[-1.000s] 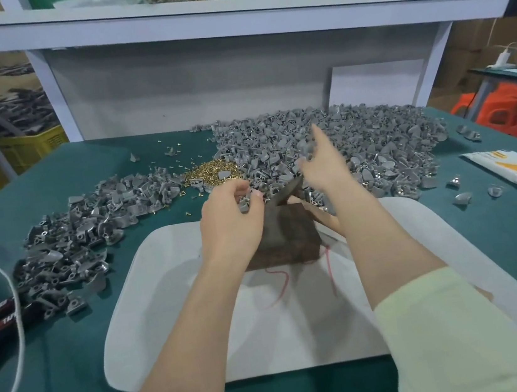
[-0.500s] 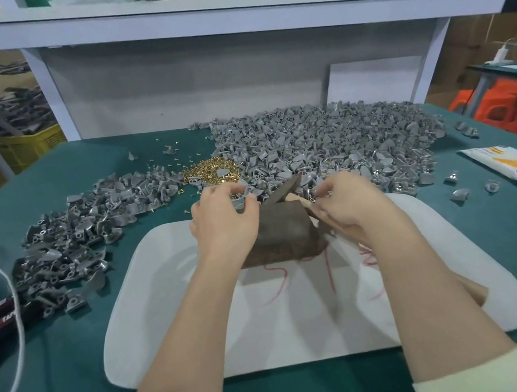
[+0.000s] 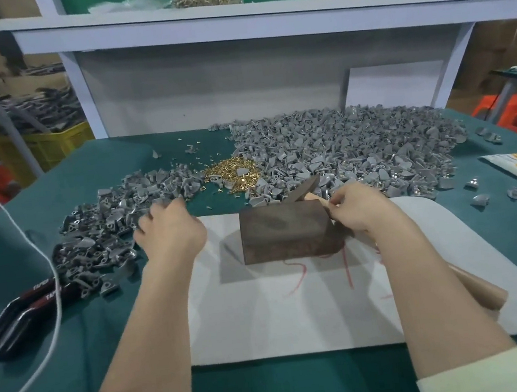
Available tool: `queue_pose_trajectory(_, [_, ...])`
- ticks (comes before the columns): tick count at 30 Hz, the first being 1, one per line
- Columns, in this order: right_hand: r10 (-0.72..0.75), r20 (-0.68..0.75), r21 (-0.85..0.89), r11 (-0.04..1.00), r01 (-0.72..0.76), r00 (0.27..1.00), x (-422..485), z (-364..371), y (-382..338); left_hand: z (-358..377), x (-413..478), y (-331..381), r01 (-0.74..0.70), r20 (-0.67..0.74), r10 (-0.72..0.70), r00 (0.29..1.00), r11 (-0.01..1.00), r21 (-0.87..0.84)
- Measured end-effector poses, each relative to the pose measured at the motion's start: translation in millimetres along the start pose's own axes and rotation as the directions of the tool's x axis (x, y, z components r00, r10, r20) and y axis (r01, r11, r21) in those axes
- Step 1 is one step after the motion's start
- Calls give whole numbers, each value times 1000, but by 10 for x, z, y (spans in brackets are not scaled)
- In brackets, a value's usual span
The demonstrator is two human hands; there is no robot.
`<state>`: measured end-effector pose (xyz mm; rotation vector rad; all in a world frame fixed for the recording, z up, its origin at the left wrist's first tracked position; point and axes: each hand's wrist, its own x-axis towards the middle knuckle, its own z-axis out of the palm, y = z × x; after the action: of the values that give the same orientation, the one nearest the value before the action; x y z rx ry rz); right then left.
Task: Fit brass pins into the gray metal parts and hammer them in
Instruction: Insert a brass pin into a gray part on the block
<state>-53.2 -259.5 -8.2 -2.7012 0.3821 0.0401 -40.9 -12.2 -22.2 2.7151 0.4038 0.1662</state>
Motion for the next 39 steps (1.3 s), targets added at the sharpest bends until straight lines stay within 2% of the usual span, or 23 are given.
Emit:
queue_pose_trajectory(4, [35, -60, 0, 999, -35, 998, 56, 27, -69, -8, 141, -278, 89, 29, -91, 995, 993, 72])
queue_pose_trajectory(7, [61, -136, 32, 998, -57, 989, 58, 17, -140, 34, 205, -360, 103, 24, -107, 994, 988, 112])
queue_pose_trajectory(9, [35, -273, 88, 996, -11, 961, 25, -6, -258, 41, 252, -370, 83, -4, -83, 997, 993, 85])
queue_pose_trajectory(11, [-72, -334, 121, 986, 119, 940, 24, -12, -473, 27, 297, -357, 66, -22, -66, 998, 998, 20])
queue_pose_trajectory(14, [-327, -200, 114, 929, 353, 924, 61, 82, -928, 6, 320, -342, 51, -43, -53, 998, 997, -52])
queue_pose_trajectory(17, [-447, -33, -1, 894, 448, 894, 206, 329, -1382, -9, 326, -335, 19, -144, -36, 989, 993, -119])
queue_pose_trajectory(19, [-436, 48, -89, 894, 439, 898, 324, 526, -1588, -35, 324, -306, -64, -231, -11, 973, 947, -315])
queue_pose_trajectory(22, [-377, 101, -187, 902, 390, 921, 425, 740, -1735, -114, 311, -210, -122, -213, -20, 977, 765, -632])
queue_pose_trajectory(25, [-332, 103, -205, 915, 347, 938, 504, 836, -1781, -138, 339, -137, -143, -204, 1, 979, 715, -684])
queue_pose_trajectory(31, [-325, 160, -235, 905, 356, 932, 599, 855, -1809, -110, 324, -39, -110, -155, -22, 988, 606, -788])
queue_pose_trajectory(34, [-349, 60, -116, 928, 354, 935, 579, 702, -1760, -100, 288, -5, -109, -144, -11, 990, 590, -800])
queue_pose_trajectory(36, [-350, -24, 91, 932, 350, 937, 536, 510, -1664, -84, 242, 29, -105, -117, 15, 993, 573, -813])
queue_pose_trajectory(39, [-353, -105, 402, 840, 364, 930, 390, 170, -1403, -53, 133, 147, -130, -89, 98, 991, 588, -799])
